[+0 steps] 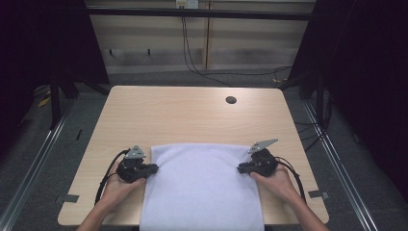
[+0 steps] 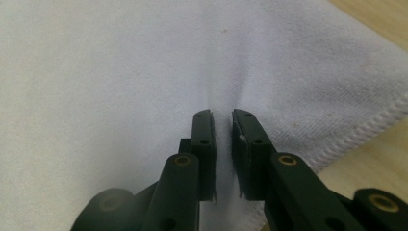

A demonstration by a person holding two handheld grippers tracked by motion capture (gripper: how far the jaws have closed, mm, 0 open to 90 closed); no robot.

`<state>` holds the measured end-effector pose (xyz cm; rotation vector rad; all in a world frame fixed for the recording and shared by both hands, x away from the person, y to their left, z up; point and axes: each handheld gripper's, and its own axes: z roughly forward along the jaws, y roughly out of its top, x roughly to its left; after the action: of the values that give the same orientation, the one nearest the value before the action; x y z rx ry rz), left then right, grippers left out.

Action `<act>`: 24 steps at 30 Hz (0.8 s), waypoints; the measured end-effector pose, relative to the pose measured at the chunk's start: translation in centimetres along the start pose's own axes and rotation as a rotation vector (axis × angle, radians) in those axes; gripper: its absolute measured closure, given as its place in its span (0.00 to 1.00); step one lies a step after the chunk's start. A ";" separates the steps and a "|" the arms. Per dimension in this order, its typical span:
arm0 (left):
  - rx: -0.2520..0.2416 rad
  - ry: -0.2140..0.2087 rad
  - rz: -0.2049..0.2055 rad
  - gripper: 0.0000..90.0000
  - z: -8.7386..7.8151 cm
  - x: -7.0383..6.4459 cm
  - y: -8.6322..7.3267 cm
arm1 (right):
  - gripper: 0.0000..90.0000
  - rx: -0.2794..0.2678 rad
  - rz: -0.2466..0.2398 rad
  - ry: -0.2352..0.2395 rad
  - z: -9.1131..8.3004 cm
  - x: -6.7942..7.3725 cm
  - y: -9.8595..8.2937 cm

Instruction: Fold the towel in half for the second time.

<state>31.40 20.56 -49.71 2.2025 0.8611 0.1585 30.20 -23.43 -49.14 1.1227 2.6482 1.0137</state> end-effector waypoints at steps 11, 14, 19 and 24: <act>0.000 -0.058 0.021 0.84 -1.4 -1.5 -1.7 | 0.79 0.037 -0.038 0.044 -1.4 2.3 -1.5; 0.002 -0.078 -0.007 0.82 -1.5 -1.2 -1.7 | 0.75 -0.059 0.023 0.029 -1.9 0.3 -0.3; 0.004 -0.090 -0.006 0.79 -1.5 -1.1 -1.7 | 0.73 -0.146 0.097 -0.056 -2.6 -3.2 0.3; 0.017 -0.080 0.007 0.78 -1.5 -1.2 -1.5 | 0.68 -0.124 0.105 -0.065 -1.6 -4.8 0.8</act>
<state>29.11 21.48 -49.50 2.2127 0.8132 0.0661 33.69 -27.07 -48.22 1.2557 2.4617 1.1223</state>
